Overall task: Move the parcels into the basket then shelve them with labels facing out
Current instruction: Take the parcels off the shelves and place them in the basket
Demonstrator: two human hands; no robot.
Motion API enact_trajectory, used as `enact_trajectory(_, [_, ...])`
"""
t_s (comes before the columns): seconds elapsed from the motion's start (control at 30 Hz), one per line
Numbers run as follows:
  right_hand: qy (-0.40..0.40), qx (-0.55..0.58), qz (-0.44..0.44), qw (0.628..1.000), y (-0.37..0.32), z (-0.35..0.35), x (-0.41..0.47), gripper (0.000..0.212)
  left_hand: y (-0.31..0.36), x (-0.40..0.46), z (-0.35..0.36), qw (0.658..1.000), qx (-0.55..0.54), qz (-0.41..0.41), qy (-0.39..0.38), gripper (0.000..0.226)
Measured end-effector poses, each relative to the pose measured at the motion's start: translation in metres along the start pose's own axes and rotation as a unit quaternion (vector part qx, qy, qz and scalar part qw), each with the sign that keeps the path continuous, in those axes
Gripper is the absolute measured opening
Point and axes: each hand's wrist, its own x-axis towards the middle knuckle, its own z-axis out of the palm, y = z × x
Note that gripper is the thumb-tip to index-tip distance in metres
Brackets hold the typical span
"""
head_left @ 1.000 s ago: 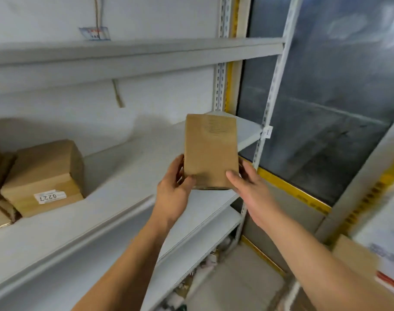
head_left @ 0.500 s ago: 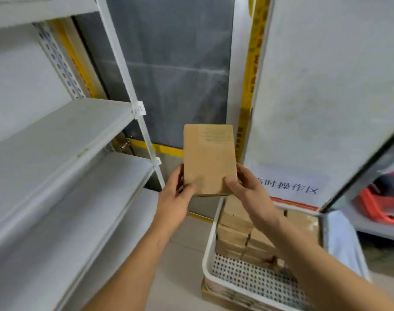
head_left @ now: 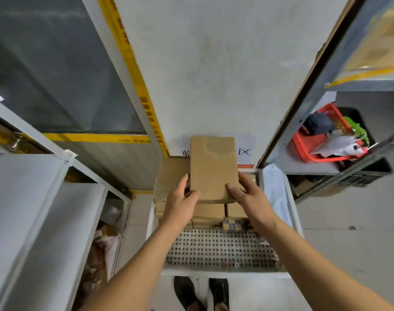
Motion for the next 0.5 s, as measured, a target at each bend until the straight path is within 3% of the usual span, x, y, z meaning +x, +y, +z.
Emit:
enact_trajectory(0.2, [0.015,-0.007,0.065,0.998,0.052,-0.002,0.024,0.04,-0.037,0.035,0.016,0.995,0.083,-0.038,-0.039,0.066])
enact_trajectory(0.37, [0.007,-0.016,0.1,0.995,0.084,0.007,0.043,0.048,-0.067,0.055,0.017,0.985,0.163,-0.043,-0.021,0.065])
enact_trajectory(0.5, [0.008,-0.015,0.124,0.992,0.101,0.014,0.048,0.037,-0.082,0.064,0.017,0.98,0.194,-0.029,0.001,0.063])
